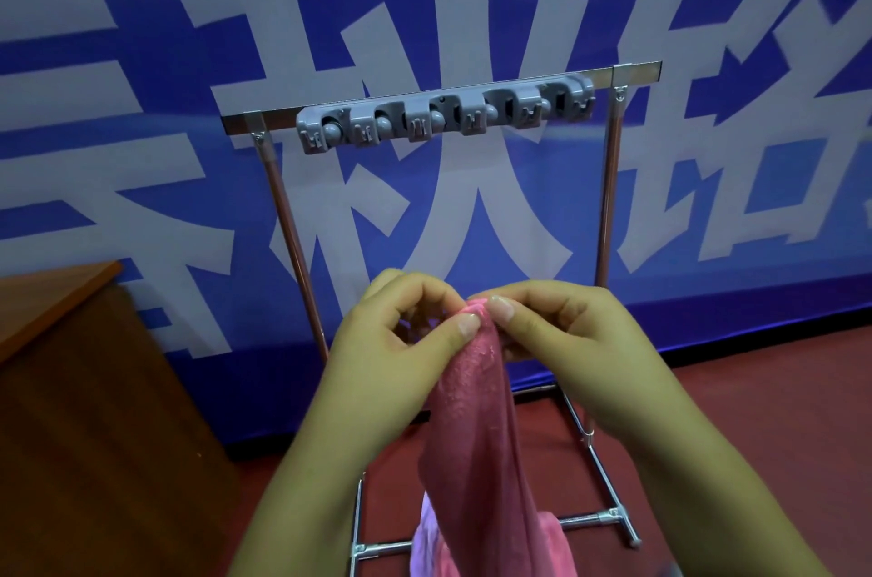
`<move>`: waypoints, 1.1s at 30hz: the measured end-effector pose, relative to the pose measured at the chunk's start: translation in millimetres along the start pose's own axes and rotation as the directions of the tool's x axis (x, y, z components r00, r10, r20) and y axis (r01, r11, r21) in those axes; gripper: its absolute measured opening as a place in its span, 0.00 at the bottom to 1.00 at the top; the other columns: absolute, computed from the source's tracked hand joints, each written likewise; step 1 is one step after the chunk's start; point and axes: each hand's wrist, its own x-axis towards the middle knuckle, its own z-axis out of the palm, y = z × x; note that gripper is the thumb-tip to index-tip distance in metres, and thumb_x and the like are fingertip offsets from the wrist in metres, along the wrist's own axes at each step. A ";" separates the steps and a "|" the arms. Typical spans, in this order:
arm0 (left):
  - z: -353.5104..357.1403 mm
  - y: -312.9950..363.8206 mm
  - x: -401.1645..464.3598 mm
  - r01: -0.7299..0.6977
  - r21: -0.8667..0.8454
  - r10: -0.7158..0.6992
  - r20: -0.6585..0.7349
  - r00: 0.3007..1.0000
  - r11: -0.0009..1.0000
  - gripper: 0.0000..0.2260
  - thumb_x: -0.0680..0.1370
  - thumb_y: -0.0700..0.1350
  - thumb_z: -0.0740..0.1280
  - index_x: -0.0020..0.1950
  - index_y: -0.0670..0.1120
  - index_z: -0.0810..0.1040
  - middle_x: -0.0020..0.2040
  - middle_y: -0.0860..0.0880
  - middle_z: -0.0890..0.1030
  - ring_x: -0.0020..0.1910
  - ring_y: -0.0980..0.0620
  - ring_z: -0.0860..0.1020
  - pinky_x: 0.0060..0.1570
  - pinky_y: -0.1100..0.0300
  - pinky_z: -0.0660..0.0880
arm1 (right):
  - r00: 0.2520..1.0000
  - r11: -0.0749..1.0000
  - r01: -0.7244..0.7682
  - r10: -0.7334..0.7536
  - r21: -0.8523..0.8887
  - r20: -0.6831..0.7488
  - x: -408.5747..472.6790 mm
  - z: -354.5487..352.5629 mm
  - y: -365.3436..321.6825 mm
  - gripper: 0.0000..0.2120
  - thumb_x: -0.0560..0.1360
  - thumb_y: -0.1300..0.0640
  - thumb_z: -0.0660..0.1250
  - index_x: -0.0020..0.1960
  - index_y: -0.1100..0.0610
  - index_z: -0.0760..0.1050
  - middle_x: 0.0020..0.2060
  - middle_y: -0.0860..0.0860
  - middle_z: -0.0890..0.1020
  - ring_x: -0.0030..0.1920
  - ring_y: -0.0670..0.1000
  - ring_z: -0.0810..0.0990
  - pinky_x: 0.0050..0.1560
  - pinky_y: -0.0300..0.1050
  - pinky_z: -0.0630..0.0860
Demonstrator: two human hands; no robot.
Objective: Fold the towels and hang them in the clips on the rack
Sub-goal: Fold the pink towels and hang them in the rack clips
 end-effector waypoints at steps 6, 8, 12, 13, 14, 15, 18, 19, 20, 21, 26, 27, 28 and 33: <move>0.3 -9.6 4.6 0.027 -0.155 -0.014 0.085 0.996 0.988 0.09 0.65 0.53 0.73 0.41 0.52 0.78 0.52 0.56 0.82 0.57 0.59 0.78 0.59 0.57 0.73 | 0.996 0.994 0.088 -0.089 -0.062 -0.021 -0.1 0.6 1.6 0.11 0.63 0.51 0.73 0.44 0.52 0.83 0.37 0.54 0.84 0.44 0.57 0.83 0.51 0.57 0.79; -1.2 -12.6 6.8 0.113 -0.293 -0.061 0.179 0.982 0.949 0.09 0.66 0.50 0.74 0.43 0.51 0.78 0.49 0.47 0.84 0.53 0.53 0.81 0.55 0.55 0.77 | 0.995 0.994 0.103 -0.104 -0.045 -0.011 2.4 -2.0 4.6 0.10 0.65 0.52 0.73 0.45 0.53 0.83 0.39 0.55 0.85 0.45 0.59 0.83 0.52 0.58 0.79; -2.8 -16.4 9.3 0.059 -0.185 -0.021 0.202 0.979 0.981 0.06 0.70 0.49 0.70 0.45 0.49 0.81 0.44 0.46 0.83 0.45 0.48 0.81 0.49 0.53 0.77 | 0.995 0.995 0.097 -0.097 -0.029 0.016 6.8 -4.1 13.2 0.08 0.68 0.53 0.72 0.46 0.54 0.82 0.41 0.56 0.84 0.45 0.57 0.83 0.52 0.52 0.80; -1.9 -16.5 9.5 0.030 -0.164 -0.001 0.170 0.986 0.986 0.05 0.71 0.48 0.70 0.44 0.49 0.81 0.42 0.47 0.83 0.43 0.50 0.81 0.47 0.53 0.77 | 0.996 0.996 0.083 -0.082 -0.025 0.022 7.6 -4.0 15.3 0.08 0.68 0.53 0.72 0.46 0.54 0.82 0.40 0.55 0.84 0.44 0.53 0.83 0.50 0.49 0.79; -0.4 -16.4 9.4 0.014 -0.163 0.008 0.137 0.991 0.987 0.04 0.72 0.47 0.71 0.43 0.48 0.81 0.40 0.48 0.82 0.42 0.52 0.80 0.46 0.53 0.77 | 0.997 0.997 0.068 -0.067 -0.027 0.029 8.3 -3.8 17.2 0.09 0.69 0.52 0.71 0.46 0.54 0.81 0.40 0.55 0.84 0.43 0.50 0.82 0.48 0.46 0.78; 1.7 -16.1 9.6 0.008 -0.162 0.011 0.111 0.994 0.987 0.03 0.73 0.46 0.71 0.43 0.47 0.80 0.40 0.47 0.82 0.41 0.52 0.80 0.45 0.53 0.77 | 0.998 0.998 0.059 -0.058 -0.036 0.036 9.5 -4.1 19.0 0.09 0.69 0.51 0.70 0.47 0.53 0.81 0.40 0.56 0.83 0.42 0.49 0.82 0.47 0.46 0.78; 5.7 -15.4 10.4 0.029 -0.175 -0.013 0.096 0.995 0.984 0.01 0.74 0.42 0.71 0.43 0.46 0.80 0.40 0.45 0.81 0.41 0.49 0.80 0.46 0.48 0.77 | 0.997 0.993 0.074 -0.071 -0.095 0.041 12.5 -4.3 21.5 0.08 0.72 0.49 0.69 0.48 0.51 0.79 0.43 0.59 0.82 0.46 0.57 0.81 0.52 0.57 0.77; 4.9 -16.5 10.9 0.038 -0.177 -0.017 0.119 0.993 0.984 0.02 0.73 0.43 0.71 0.44 0.47 0.80 0.41 0.46 0.82 0.43 0.49 0.81 0.47 0.48 0.77 | 0.996 0.990 0.090 -0.087 -0.112 0.035 13.2 -4.3 20.7 0.08 0.72 0.49 0.68 0.48 0.51 0.79 0.43 0.58 0.81 0.47 0.58 0.81 0.53 0.58 0.76; 3.1 -18.7 11.2 0.050 -0.165 -0.024 0.153 0.988 0.985 0.05 0.72 0.44 0.73 0.46 0.49 0.79 0.43 0.48 0.82 0.45 0.49 0.81 0.48 0.49 0.77 | 0.994 0.987 0.104 -0.102 -0.118 0.022 14.1 -4.6 19.5 0.08 0.72 0.49 0.67 0.47 0.52 0.78 0.43 0.57 0.81 0.47 0.57 0.80 0.52 0.57 0.76; 0.4 -22.4 11.4 0.065 -0.137 -0.037 0.194 0.980 0.989 0.09 0.69 0.46 0.74 0.47 0.52 0.78 0.45 0.50 0.82 0.47 0.51 0.81 0.50 0.51 0.78 | 0.993 0.987 0.118 -0.119 -0.110 0.001 14.8 -5.4 18.3 0.06 0.73 0.51 0.66 0.47 0.53 0.77 0.41 0.54 0.81 0.44 0.54 0.80 0.51 0.53 0.77; -17.0 -46.8 6.3 0.103 0.031 -0.107 0.265 0.958 0.994 0.14 0.66 0.49 0.74 0.49 0.58 0.77 0.50 0.55 0.82 0.51 0.56 0.81 0.56 0.50 0.77 | 0.986 0.993 0.117 -0.117 -0.009 -0.114 23.1 -18.1 6.3 0.07 0.78 0.60 0.61 0.43 0.52 0.75 0.30 0.40 0.78 0.33 0.37 0.74 0.36 0.30 0.71; -21.3 -50.7 5.4 0.100 0.037 -0.106 0.243 0.964 0.994 0.13 0.67 0.47 0.74 0.49 0.58 0.77 0.49 0.54 0.82 0.50 0.55 0.81 0.56 0.50 0.77 | 0.984 0.993 0.117 -0.117 -0.008 -0.136 24.4 -21.7 4.3 0.07 0.78 0.60 0.61 0.44 0.52 0.75 0.30 0.40 0.78 0.33 0.38 0.74 0.37 0.31 0.72; -25.4 -53.5 5.0 0.100 0.028 -0.104 0.225 0.969 0.995 0.13 0.69 0.44 0.74 0.48 0.58 0.78 0.49 0.53 0.82 0.49 0.54 0.81 0.56 0.50 0.77 | 0.980 0.993 0.117 -0.117 -0.007 -0.161 25.5 -25.1 3.0 0.07 0.78 0.60 0.61 0.44 0.52 0.76 0.31 0.41 0.78 0.34 0.39 0.75 0.38 0.33 0.72; -39.2 -53.7 7.0 0.054 -0.075 -0.045 0.115 0.992 0.996 0.13 0.73 0.32 0.69 0.48 0.50 0.81 0.47 0.49 0.83 0.47 0.50 0.82 0.53 0.59 0.78 | 0.966 0.993 0.102 -0.111 -0.051 -0.232 28.4 -39.1 1.9 0.06 0.78 0.57 0.62 0.44 0.51 0.77 0.34 0.42 0.78 0.37 0.41 0.75 0.42 0.39 0.70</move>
